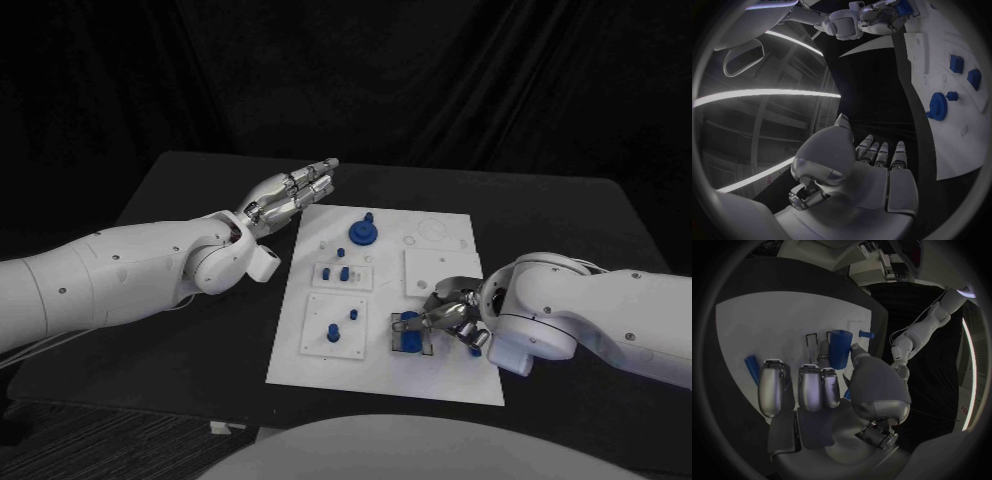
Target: Assemble the parts on the task board
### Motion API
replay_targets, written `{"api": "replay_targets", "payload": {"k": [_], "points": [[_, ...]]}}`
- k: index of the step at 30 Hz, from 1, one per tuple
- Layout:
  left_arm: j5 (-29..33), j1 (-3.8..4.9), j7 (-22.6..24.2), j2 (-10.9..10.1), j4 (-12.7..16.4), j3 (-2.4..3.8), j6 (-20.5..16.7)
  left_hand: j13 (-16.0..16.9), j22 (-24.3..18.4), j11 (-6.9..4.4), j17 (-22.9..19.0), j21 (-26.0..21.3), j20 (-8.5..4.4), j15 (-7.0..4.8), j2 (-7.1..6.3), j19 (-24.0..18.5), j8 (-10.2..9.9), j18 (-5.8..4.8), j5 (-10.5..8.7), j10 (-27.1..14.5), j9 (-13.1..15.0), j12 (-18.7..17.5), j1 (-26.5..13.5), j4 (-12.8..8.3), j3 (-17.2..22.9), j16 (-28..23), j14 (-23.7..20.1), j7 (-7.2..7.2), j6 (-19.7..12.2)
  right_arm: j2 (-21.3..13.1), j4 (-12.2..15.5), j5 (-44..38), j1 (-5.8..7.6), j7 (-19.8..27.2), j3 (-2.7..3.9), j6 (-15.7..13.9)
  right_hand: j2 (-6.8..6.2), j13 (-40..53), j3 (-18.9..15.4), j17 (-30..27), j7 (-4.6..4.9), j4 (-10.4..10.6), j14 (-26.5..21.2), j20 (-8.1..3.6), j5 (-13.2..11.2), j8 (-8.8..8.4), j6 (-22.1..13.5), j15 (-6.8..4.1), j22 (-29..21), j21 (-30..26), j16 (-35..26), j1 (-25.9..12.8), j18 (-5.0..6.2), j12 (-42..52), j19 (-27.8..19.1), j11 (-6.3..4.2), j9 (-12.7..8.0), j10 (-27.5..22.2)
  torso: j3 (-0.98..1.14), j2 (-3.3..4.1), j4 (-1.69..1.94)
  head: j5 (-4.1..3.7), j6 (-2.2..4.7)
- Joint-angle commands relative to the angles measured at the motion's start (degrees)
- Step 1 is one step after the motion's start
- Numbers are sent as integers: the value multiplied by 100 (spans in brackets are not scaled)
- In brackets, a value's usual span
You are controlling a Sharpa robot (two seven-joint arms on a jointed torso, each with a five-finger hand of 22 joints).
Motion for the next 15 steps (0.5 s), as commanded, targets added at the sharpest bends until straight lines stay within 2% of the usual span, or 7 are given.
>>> {"api": "replay_targets", "payload": {"k": [1, 15], "points": [[-3, -8, 41, 6, 4, 6, 77, -5, -4, 24, -7, -15, 49, 32, -6, 9, 36, 28, 31, 1, 6, -20, 57, 1, 41, -21, -3, 29, 25, 3, -24, -18, -39, -229, -24, 131, -13, 1509, -44, -13, -3, -9, 321, 37, -44, -42, -42, 41, 1223, -32, -26, -46, 77, 15, 192, 50, -24, 596, 0, 1, 2, 1, 1], [-3, -11, 9, 10, -7, 6, 114, -5, -1, 31, -7, -12, 70, 66, -5, 12, 39, 20, 49, 1, 6, -20, 72, 2, 51, -21, -3, 36, 25, -2, -56, -130, -39, -218, -24, 82, -44, 1509, -186, -33, -4, 85, 319, 39, -155, -24, -35, 42, 1216, -60, -35, -110, 83, 15, 183, 50, -54, 596, 1, 1, -2, 3, 1]]}}
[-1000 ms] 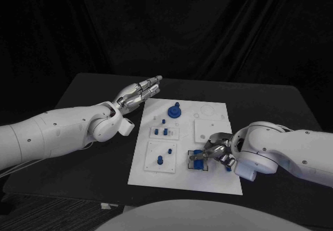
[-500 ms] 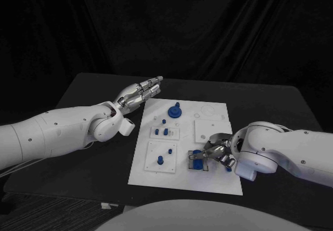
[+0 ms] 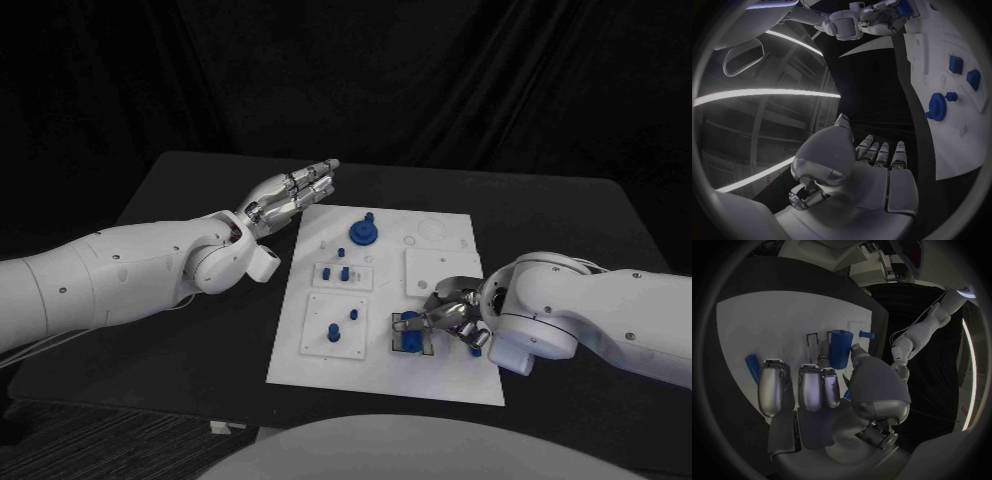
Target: Assemble the parts on the task board
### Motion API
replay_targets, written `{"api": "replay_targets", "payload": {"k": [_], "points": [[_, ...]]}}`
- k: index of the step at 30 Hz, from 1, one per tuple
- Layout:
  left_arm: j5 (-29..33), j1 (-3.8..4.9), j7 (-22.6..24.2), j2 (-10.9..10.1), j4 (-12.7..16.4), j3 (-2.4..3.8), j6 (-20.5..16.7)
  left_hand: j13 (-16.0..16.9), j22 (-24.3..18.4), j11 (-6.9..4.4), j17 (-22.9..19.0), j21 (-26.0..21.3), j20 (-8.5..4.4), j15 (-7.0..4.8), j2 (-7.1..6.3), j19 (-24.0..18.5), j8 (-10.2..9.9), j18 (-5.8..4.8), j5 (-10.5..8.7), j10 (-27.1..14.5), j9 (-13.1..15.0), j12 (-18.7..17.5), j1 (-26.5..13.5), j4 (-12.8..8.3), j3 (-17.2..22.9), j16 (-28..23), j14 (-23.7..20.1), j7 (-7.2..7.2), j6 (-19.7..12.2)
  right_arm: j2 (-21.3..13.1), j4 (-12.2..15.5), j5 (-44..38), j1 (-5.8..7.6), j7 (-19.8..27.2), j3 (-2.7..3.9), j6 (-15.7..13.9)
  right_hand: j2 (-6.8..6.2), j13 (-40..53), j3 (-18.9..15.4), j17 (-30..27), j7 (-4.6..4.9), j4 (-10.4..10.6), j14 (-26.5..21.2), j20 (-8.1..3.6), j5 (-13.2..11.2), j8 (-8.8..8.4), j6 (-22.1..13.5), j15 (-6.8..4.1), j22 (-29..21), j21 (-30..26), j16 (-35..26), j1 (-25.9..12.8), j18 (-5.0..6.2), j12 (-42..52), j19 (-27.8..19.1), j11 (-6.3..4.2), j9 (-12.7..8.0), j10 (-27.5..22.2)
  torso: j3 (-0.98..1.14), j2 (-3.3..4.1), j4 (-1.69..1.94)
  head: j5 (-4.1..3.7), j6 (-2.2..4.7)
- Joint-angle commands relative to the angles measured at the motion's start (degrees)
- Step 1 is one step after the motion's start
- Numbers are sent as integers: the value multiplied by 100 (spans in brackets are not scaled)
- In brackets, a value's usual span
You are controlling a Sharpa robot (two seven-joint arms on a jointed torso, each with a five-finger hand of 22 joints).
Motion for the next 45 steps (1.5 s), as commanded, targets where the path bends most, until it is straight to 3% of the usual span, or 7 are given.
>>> {"api": "replay_targets", "payload": {"k": [1, 11, 22, 26, 32, 40, 45], "points": [[-3, -10, 40, 11, 4, 6, 80, -6, -2, 31, -9, -12, 48, 26, -5, -9, 39, 20, 22, 1, 6, -20, 73, -13, 35, -21, -3, 16, 5, -4, -35, -102, -39, -227, -27, 31, -10, 1508, -90, -12, 0, 48, 318, 39, -50, 0, -24, 42, 1216, -39, -37, -83, 84, 15, 183, 50, -13, 596, 0, 2, 1, -2, 1], [-3, -14, 18, 8, 1, 6, 98, -6, -2, 31, -9, -12, 48, 26, -5, -9, 39, 20, 22, 1, 6, -20, 73, -13, 35, -21, -3, 16, 5, -12, -38, -108, -39, -189, -27, -24, -121, 1508, -461, -20, -11, 311, 319, 30, -57, 53, -17, 33, 1215, -53, -40, -243, 85, 15, 184, 40, -34, 596, 1, 1, 1, -3, 1], [-3, -19, -13, 4, -2, 6, 127, -6, 0, 36, -9, -11, 59, 38, -3, -8, 41, 17, 30, 1, 6, -20, 80, -12, 41, -21, -3, 21, 6, -90, 12, -109, -38, -139, -26, -182, -103, 1508, -674, -13, -17, 443, 322, 25, -65, 95, -13, 29, 1213, -63, -37, -307, 86, 15, 183, 36, -34, 596, 0, 2, -2, 9, 1], [-3, -21, -24, -1, -1, 6, 133, -6, 0, 39, -9, -10, 63, 42, -2, -7, 41, 16, 30, 1, 5, -20, 81, -12, 42, -21, -3, 23, 3, -197, 108, -110, -28, -61, -24, -266, -29, 1508, -724, 16, -26, 434, 328, 22, -51, 135, 13, 25, 1217, -53, -27, -285, 84, 15, 190, 29, -22, 596, 1, 1, -1, 15, 1], [-3, -23, -35, -10, 3, 6, 133, -6, 1, 43, -9, -9, 71, 54, -2, -6, 45, 13, 35, 1, 7, -20, 85, -12, 45, -21, -3, 28, 13, -443, 388, -110, 69, 156, -20, -293, 123, 1508, -800, 62, -55, 253, 338, 5, 149, 311, 19, 3, 1230, -21, -6, 237, 75, 15, 212, 3, 44, 596, 3, 2, 4, 20, 1], [-3, -24, -24, -48, 31, 6, 122, -6, 3, 44, -9, -7, 77, 61, -3, -4, 51, 12, 39, 1, 9, -20, 90, -13, 48, -21, -3, 30, 26, -868, 819, -110, 306, 506, -18, -463, 218, 1508, -883, 132, -89, 148, 351, -17, 287, 523, 12, -21, 1251, 40, 22, 527, 61, 15, 243, -27, 140, 596, 4, 2, 0, 37, 1], [-3, -24, -31, -70, 44, 5, 103, -6, 3, 44, -9, -6, 79, 63, -4, -3, 53, 11, 40, 1, 10, -20, 92, -13, 48, -21, -3, 30, 31, -1184, 897, -131, 501, 359, -20, -244, 283, 1508, -950, 174, -98, 55, 358, -32, 619, 640, -55, -32, 1269, 99, 42, 734, 47, 15, 270, -37, 180, 596, -8, -5, 1, 17, 1]]}}
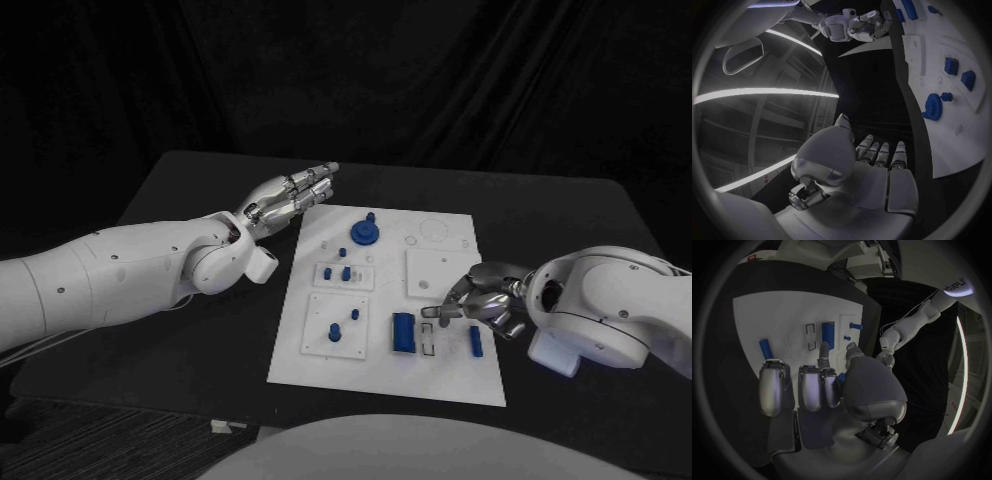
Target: Assemble the parts on the task board
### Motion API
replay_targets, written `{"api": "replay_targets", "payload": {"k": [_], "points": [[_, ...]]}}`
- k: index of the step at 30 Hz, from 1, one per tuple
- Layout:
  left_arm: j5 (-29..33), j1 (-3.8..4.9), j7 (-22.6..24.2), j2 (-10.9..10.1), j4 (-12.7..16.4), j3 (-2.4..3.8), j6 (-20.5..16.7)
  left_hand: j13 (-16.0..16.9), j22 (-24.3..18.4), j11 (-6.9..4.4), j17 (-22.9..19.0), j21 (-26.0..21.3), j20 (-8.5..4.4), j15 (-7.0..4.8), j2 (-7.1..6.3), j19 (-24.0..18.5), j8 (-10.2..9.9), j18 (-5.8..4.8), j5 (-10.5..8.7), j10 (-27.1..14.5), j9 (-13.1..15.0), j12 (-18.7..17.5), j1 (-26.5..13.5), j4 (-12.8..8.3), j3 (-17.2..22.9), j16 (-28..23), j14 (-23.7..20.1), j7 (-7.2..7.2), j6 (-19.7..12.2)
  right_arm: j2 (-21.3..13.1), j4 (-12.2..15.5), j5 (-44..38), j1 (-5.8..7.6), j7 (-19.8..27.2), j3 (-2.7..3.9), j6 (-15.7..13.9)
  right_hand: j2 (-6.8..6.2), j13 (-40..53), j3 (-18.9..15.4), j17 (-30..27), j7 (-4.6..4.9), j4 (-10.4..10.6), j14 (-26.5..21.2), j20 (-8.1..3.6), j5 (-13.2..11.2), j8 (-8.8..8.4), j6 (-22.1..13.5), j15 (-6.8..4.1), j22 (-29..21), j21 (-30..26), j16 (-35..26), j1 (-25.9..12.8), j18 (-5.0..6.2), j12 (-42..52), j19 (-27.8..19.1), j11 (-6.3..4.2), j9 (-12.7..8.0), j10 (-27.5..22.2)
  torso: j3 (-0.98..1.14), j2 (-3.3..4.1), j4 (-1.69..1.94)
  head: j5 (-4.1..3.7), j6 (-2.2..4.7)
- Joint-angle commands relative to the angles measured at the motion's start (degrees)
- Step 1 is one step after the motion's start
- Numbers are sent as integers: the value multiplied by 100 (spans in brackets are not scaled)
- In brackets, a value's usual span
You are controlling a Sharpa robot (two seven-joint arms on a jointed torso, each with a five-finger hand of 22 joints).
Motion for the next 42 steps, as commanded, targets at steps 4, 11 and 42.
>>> {"api": "replay_targets", "payload": {"k": [4, 11, 42], "points": [[-1, -9, 57, 5, 26, 5, 18, -6, 3, 45, -8, -5, 40, 25, -7, -2, 34, 11, 23, 1, 7, -20, 50, 3, 33, -21, -3, 10, 16, -351, 2, -182, 121, -226, -4, 422, 38, 1508, -18, 39, -11, -64, 360, -31, 179, 46, -44, -30, 1270, 47, 43, 123, 44, 15, 273, -35, -4, 596, -20, -3, 2, -41, 1], [-1, -9, 50, 15, 25, 5, 15, -6, 4, 59, -8, -4, 42, 20, -10, -1, 40, 11, 24, 1, 9, -20, 58, 3, 35, -21, -3, 19, 28, -635, -77, -1043, 115, -516, -8, 905, 106, 1508, -75, 35, -13, -51, 357, -31, 460, 12, 25, -30, 1261, 21, 42, 145, 50, 15, 261, -37, -96, 596, -8, 2, -4, -52, 1], [-1, -10, 65, 28, -13, 5, 50, -6, 2, 91, -8, -6, 39, 14, -8, -3, 47, 15, 120, 1, 6, -20, 136, -13, 73, -21, -3, 47, 25, -370, -322, -2420, -541, -627, -10, 638, 155, 1508, -72, -61, -110, -105, 341, -89, 487, 25, 392, -99, 1245, -30, 16, 240, 63, 15, 244, -120, -153, 596, -4, 0, -2, -178, 1]]}}
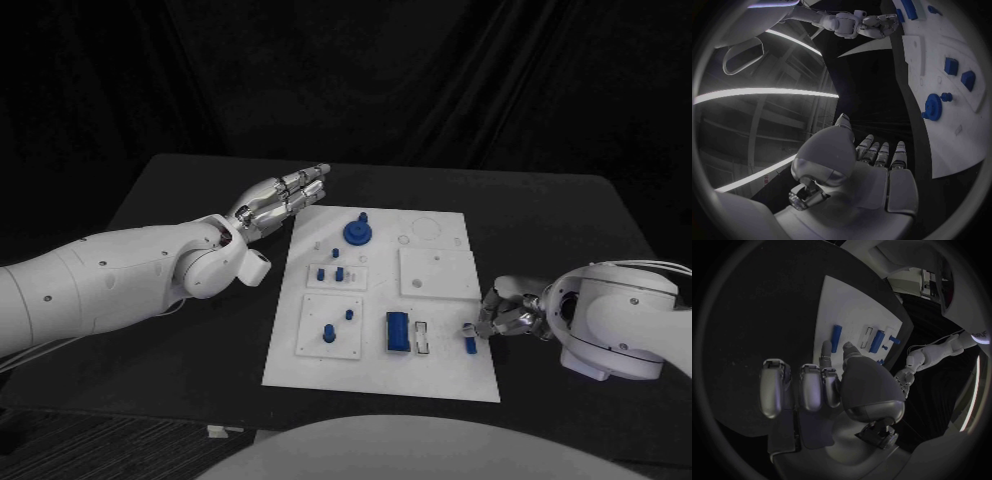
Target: Assemble the parts on the task board
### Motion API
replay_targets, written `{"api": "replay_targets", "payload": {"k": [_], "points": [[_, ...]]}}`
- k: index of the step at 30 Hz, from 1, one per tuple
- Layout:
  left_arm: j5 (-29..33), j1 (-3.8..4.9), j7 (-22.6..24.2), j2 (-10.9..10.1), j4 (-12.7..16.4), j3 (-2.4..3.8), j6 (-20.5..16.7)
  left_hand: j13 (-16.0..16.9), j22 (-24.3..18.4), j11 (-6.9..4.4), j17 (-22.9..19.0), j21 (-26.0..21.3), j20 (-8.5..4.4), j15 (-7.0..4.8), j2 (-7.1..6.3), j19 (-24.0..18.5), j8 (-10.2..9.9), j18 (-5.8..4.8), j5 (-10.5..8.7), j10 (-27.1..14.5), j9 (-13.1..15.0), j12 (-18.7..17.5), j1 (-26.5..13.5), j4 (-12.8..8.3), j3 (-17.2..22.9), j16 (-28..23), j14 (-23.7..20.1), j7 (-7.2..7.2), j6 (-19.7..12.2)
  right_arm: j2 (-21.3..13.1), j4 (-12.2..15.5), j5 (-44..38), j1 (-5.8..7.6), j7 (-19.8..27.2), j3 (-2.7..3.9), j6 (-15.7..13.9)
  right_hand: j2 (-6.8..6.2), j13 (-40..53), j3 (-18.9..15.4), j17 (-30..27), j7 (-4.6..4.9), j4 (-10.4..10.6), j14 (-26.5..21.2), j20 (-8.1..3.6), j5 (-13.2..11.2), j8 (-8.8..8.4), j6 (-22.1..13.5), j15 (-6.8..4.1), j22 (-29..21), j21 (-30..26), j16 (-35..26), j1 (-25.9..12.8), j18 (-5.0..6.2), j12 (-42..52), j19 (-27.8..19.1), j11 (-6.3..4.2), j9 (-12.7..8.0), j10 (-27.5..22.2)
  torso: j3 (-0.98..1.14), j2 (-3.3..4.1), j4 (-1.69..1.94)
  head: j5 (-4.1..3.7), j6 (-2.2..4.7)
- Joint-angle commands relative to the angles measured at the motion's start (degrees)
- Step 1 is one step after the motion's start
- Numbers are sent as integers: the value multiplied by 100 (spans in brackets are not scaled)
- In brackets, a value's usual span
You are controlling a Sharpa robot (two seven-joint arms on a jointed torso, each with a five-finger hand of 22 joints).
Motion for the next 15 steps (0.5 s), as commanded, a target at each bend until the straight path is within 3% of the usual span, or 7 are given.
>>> {"api": "replay_targets", "payload": {"k": [1, 6, 9, 12, 15], "points": [[0, -8, 78, 13, 3, 6, 53, -9, 2, 49, -6, -6, 39, 14, -9, -3, 26, 15, 37, 2, 8, -20, 44, 3, 25, -21, -2, 27, 5, 38, -60, -189, -61, -266, 0, -16, 6, 1510, 3, -15, 14, -35, 359, -47, 45, -26, 13, -36, 1243, -40, -7, 32, 65, 15, 238, -33, -13, 596, -2, 0, -12, 14, 1], [0, -8, 74, 8, 5, 6, 56, -9, 3, 58, -6, -4, 41, 16, -8, -1, 26, 15, 57, 2, 7, -20, 63, 0, 35, -21, -2, 32, 2, 94, -133, -236, -198, -275, 0, 17, 10, 1510, 32, -57, 35, -75, 351, -45, 75, -116, -35, -26, 1234, -72, -23, 91, 71, 15, 224, -17, -71, 596, -1, 0, 3, 10, 1], [0, -9, 73, -3, 7, 6, 62, -9, 3, 60, -6, -4, 42, 17, -8, 0, 26, 16, 65, 2, 7, -20, 72, -2, 40, -21, -2, 34, 0, 145, -176, -247, -254, -278, 0, 17, 15, 1510, 108, -75, 62, -172, 349, -34, 223, -257, -66, -10, 1227, -97, -31, 237, 76, 15, 214, 5, -184, 596, 2, 1, -3, 16, 1], [0, -10, 71, -7, 9, 6, 70, -9, 4, 67, -6, -3, 43, 19, -8, 0, 26, 16, 75, 2, 6, -20, 84, -3, 47, -21, -2, 38, -2, 180, -201, -252, -300, -276, 0, -24, 23, 1510, 208, -77, 96, -270, 350, -13, 396, -466, -64, 15, 1224, -110, -32, 389, 77, 15, 210, 35, -364, 596, 1, 1, -7, 10, 1], [0, -10, 71, -5, 9, 6, 79, -9, 4, 72, -6, -3, 45, 21, -8, 0, 26, 16, 86, 2, 6, -20, 95, -4, 53, -21, -2, 41, -3, 210, -215, -256, -345, -265, 1, -123, -7, 1510, 384, -73, 84, -473, 351, -9, 813, -600, 32, 9, 1224, -114, -31, 680, 79, 15, 210, 25, -512, 596, -2, 2, -2, -5, 1]]}}
